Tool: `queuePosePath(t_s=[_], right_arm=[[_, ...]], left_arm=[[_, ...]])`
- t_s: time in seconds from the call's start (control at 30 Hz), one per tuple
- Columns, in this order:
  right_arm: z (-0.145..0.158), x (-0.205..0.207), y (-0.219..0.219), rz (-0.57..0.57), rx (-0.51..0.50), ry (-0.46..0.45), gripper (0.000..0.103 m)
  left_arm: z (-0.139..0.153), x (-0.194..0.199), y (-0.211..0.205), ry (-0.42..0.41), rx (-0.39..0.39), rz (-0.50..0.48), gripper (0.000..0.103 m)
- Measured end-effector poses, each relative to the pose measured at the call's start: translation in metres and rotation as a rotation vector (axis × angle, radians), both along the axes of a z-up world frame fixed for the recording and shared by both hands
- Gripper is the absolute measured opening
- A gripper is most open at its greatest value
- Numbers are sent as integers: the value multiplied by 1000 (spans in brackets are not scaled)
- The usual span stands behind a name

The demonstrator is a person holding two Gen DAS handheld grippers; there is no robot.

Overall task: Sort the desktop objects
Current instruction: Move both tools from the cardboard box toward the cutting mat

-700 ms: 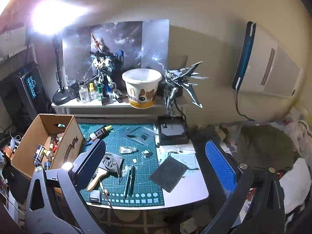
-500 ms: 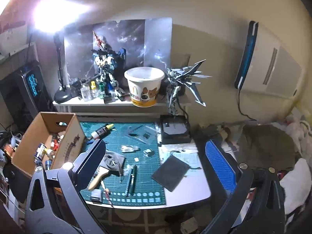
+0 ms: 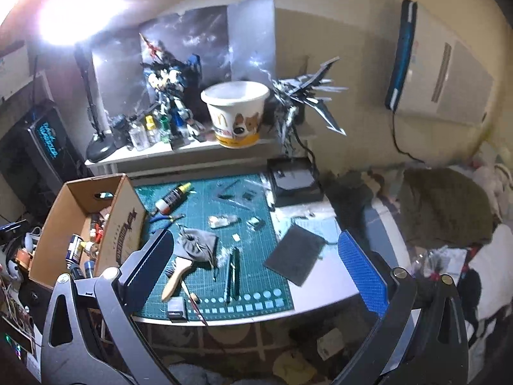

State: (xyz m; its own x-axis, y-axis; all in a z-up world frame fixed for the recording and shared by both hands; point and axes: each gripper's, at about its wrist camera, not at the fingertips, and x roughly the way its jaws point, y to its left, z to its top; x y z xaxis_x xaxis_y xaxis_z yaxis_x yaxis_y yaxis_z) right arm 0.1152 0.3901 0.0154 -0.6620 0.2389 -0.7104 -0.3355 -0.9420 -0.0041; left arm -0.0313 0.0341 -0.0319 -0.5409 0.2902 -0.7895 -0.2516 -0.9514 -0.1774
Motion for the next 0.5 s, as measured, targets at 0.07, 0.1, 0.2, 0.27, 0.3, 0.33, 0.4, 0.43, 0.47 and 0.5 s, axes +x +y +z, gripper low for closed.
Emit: queuePosePath(t_s=[0.07,0.1,0.2,0.27,0.3,0.33,0.4,0.43,0.47,0.5], right_arm=[[0,3,0,-20,-1,-15,103],[0,4,0,-28,0,-20,103],[-2,8,4,-46,3,-37,103],[-7,11,8,-53,-3,-50,103],[-10,11,11,-55,-11,-58,103],[-13,12,15,-56,-20,-62,103],[-22,11,22,-53,-36,-69,103],[-27,9,27,-48,-47,-77,103],[-31,8,31,-43,-56,-81,103],[-36,6,36,-34,-62,-83,103]], left_arm=[[-1,0,10,8,3,-13,92],[-2,0,16,14,3,-17,92],[-3,1,32,31,2,-26,92],[-4,1,43,42,1,-33,92],[-4,1,48,48,1,-36,92],[-4,1,54,54,1,-39,92],[-6,0,68,44,9,-45,92],[-8,0,78,35,17,-51,92],[-10,-1,89,26,22,-57,92],[-12,-2,98,18,28,-64,92]])
